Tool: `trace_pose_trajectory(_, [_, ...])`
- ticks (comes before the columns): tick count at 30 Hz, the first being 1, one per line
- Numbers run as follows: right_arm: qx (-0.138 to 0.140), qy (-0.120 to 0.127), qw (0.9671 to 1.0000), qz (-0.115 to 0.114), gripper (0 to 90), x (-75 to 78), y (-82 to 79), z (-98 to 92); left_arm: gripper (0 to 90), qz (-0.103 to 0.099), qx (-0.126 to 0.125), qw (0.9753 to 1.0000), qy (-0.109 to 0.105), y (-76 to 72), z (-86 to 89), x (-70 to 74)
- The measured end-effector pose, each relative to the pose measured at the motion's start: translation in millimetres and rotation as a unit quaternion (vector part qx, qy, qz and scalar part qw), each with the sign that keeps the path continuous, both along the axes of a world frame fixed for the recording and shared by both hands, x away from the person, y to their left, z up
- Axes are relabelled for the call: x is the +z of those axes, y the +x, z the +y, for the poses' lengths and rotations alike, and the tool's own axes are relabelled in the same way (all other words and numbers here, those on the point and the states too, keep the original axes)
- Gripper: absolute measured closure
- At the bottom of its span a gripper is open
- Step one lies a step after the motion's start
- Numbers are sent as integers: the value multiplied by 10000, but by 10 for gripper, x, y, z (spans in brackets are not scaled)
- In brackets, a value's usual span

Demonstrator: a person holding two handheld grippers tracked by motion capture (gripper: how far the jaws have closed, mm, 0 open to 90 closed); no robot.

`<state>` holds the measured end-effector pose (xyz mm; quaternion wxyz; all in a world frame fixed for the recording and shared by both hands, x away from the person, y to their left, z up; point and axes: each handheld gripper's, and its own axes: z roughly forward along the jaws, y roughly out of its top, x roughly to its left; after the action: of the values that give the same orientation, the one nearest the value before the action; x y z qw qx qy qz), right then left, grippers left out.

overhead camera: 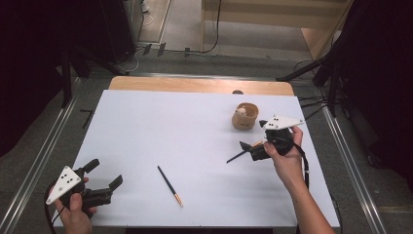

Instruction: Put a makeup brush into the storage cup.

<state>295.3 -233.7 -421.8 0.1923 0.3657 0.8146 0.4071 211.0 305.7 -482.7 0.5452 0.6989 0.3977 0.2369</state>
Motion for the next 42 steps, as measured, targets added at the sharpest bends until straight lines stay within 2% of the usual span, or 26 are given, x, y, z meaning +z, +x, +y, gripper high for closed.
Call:
trace_pose_trajectory(2, [38, -82, 9999, 53, 0, -5, 21, 8, 0, 1, -1, 10000, -10, 1, 2, -2])
trace_pose_trajectory(3, [113, -213, 9996, 162, 0, -16, 62, 20, 0, 3, -1, 10000, 0, 4, 4, -2])
trace_pose_trajectory(4, [113, -213, 9996, 162, 0, -16, 62, 20, 0, 3, -1, 10000, 0, 4, 4, -2])
trace_pose_trajectory(7, [202, -356, 9983, 409, 0, -46, 140, 21, 0, 2, -2, 10000, -17, 6, 3, -5])
trace_pose_trajectory(12, [276, -450, 9963, 685, 0, -99, 222, 23, 0, 7, 2, 10000, -24, 8, 5, -6])
trace_pose_trajectory(13, [276, -450, 9963, 685, 0, -99, 222, 23, 0, 8, 3, 10000, -20, 8, 5, -6])
trace_pose_trajectory(14, [329, -527, 9949, 791, 0, -127, 252, 31, 0, 9, 3, 10000, -26, 9, 2, -5])
trace_pose_trajectory(17, [374, -592, 9937, 873, 0, -150, 278, 43, 0, 10, -4, 10000, -3, 9, -1, -2])
trace_pose_trajectory(18, [435, -663, 9921, 971, 0, -168, 302, 55, 0, 19, -24, 10000, 5, 12, -4, -2])
trace_pose_trajectory(23, [553, -894, 9877, 1161, 0, -199, 370, 67, 0, 18, -25, 10000, -10, 18, -11, -1])
trace_pose_trajectory(24, [553, -894, 9877, 1161, 0, -199, 370, 67, 0, 18, -25, 10000, -10, 18, -11, -1])
trace_pose_trajectory(25, [593, -1041, 9851, 1234, 0, -213, 388, 77, 0, 21, -32, 10000, -11, 18, -9, -1])
trace_pose_trajectory(26, [615, -1098, 9838, 1279, 0, -223, 399, 83, 0, 19, -30, 10000, -7, 18, -8, 0])
trace_pose_trajectory(27, [615, -1098, 9838, 1279, 0, -223, 399, 83, 0, 19, -30, 10000, -7, 18, -8, 0])
trace_pose_trajectory(29, [678, -1260, 9798, 1397, 4, -252, 433, 89, 0, 27, -34, 10000, -20, 18, -3, 0])
trace_pose_trajectory(31, [712, -1302, 9788, 1414, 6, -266, 451, 88, 0, 25, -29, 10000, -17, 19, -2, 2])
trace_pose_trajectory(33, [730, -1476, 9741, 1553, 9, -291, 493, 92, 0, 12, -27, 10000, -35, 17, 4, 3])
trace_pose_trajectory(34, [730, -1476, 9741, 1553, 9, -291, 493, 92, 0, 12, -27, 10000, -35, 17, 4, 3])
trace_pose_trajectory(35, [735, -1542, 9720, 1611, 11, -299, 519, 90, 0, 14, -24, 10000, -66, 15, 8, 5])
trace_pose_trajectory(39, [790, -1658, 9676, 1731, 14, -317, 568, 95, 0, 13, -22, 10000, -57, 12, 18, 8])
trace_pose_trajectory(41, [797, -1680, 9667, 1757, 15, -321, 576, 100, 0, 12, -24, 10000, -55, 14, 20, 8])
trace_pose_trajectory(42, [843, -1779, 9642, 1778, 19, -330, 594, 108, 0, 12, -27, 10000, -50, 14, 22, 7])
